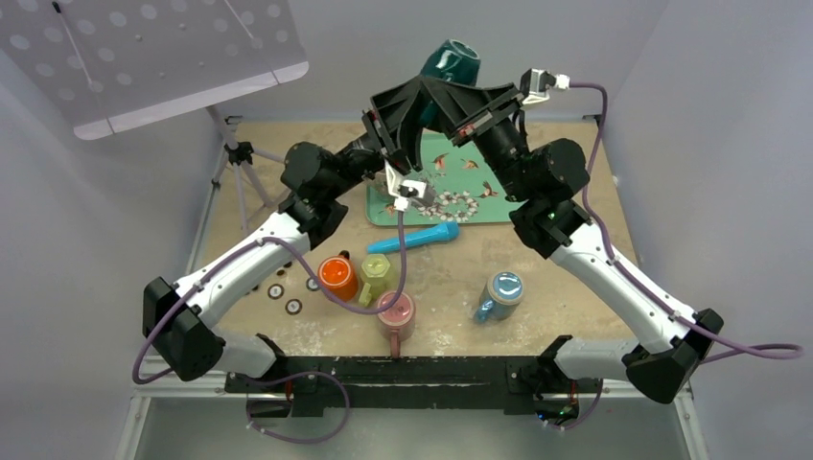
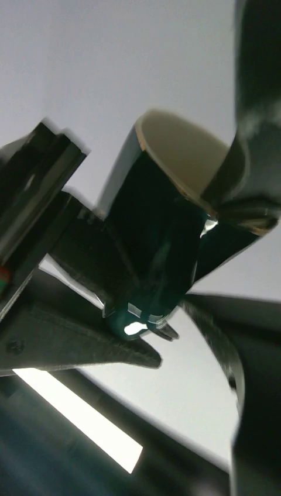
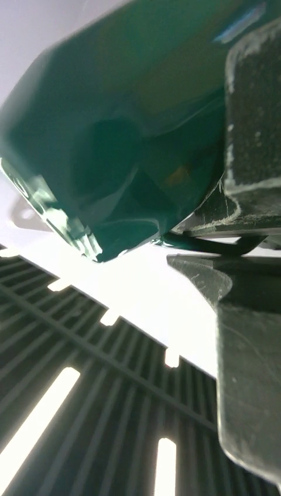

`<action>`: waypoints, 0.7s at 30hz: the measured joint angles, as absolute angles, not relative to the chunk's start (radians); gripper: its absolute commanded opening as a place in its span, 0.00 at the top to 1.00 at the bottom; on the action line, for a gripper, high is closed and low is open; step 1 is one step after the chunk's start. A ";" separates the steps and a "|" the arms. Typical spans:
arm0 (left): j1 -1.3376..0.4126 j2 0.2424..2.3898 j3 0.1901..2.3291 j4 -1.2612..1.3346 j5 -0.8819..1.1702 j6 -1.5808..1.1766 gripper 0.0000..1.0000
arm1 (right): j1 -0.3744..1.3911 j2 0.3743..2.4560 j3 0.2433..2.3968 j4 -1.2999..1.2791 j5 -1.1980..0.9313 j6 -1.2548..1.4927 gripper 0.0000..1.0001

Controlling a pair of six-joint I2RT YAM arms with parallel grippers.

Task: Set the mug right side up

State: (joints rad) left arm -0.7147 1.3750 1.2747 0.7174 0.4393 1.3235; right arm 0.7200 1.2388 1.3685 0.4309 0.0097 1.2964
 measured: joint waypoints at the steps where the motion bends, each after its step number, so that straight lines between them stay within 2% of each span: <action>1: -0.714 1.378 1.275 0.699 0.438 1.319 0.98 | 0.720 1.242 1.360 0.446 0.007 1.310 1.00; 4: -0.708 1.388 1.279 0.720 0.435 1.360 1.00 | 0.701 1.227 1.322 0.484 0.051 1.423 1.00; 5: -0.709 1.388 1.279 0.723 0.435 1.363 1.00 | 0.701 1.222 1.315 0.489 0.061 1.449 0.89; 7: -0.712 1.385 1.279 0.710 0.429 1.365 1.00 | 0.690 1.217 1.314 0.476 0.050 1.455 0.60; 10: -0.715 1.361 1.285 0.579 0.363 1.326 1.00 | 0.649 1.230 1.372 0.343 -0.004 1.329 0.38; 12: -0.715 1.353 1.317 0.416 0.297 1.274 1.00 | 0.640 1.256 1.447 0.193 -0.020 1.193 0.17; 13: -0.715 1.356 1.351 0.308 0.262 1.239 1.00 | 0.640 1.264 1.477 0.116 -0.018 1.126 0.14; 16: -0.715 1.391 1.485 -0.040 0.159 1.106 1.00 | 0.641 1.255 1.537 -0.088 0.028 0.929 0.13; 21: -0.713 1.550 1.826 -0.617 0.031 0.778 1.00 | 0.640 1.215 1.580 -0.301 0.158 0.727 0.12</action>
